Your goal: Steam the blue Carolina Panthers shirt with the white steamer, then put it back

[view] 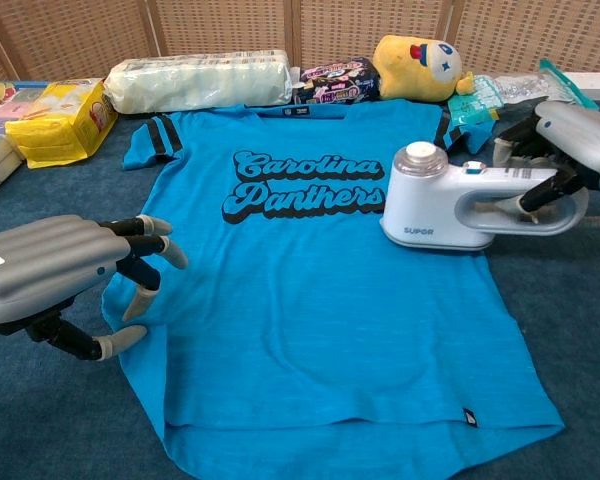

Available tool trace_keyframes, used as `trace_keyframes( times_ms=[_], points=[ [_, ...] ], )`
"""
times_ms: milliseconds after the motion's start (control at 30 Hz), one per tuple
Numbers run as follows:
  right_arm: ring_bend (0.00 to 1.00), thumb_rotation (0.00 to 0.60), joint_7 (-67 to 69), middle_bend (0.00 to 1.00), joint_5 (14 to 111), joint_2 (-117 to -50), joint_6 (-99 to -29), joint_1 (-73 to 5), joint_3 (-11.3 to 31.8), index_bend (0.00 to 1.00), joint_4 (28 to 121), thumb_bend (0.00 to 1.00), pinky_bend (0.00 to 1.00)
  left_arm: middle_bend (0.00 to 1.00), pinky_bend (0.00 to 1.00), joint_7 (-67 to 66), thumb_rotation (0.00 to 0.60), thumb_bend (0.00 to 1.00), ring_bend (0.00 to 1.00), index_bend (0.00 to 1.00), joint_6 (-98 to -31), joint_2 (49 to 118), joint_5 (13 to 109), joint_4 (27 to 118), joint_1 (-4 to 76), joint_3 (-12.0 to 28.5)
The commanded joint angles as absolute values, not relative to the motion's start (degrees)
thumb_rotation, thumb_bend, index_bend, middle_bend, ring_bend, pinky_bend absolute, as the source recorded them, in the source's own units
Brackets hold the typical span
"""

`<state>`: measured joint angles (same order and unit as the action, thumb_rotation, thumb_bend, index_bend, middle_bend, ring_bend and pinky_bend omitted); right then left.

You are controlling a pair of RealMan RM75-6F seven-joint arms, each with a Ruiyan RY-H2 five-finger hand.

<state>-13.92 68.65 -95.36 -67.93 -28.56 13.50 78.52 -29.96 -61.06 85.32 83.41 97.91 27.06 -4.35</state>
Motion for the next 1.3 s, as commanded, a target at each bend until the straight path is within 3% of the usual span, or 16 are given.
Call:
trace_keyframes(
  times_ms=[33,833,1300],
  points=[
    [0.73,0.600,-15.1,0.70,69.3,-96.9,-68.0,-29.2,12.8,0.67,77.6,0.36,0.76,0.21,0.20,-29.8,0.520,0.44,0.07,0.63,-60.9,85.3,83.5,97.8,27.1,-4.5],
    [0.73,0.600,-20.6,0.69,71.4,-105.3,-66.3,-33.5,11.8,0.67,75.9,0.35,0.75,0.21,0.20,-28.2,0.520,0.44,0.07,0.63,-60.3,86.1,83.7,96.0,27.6,-4.1],
    [0.73,0.600,-22.1,0.69,72.3,-102.2,-68.0,-31.7,10.2,0.67,77.5,0.35,0.74,0.21,0.20,-28.2,0.517,0.44,0.07,0.63,-60.1,86.3,83.9,95.7,27.8,-4.0]
  ],
)
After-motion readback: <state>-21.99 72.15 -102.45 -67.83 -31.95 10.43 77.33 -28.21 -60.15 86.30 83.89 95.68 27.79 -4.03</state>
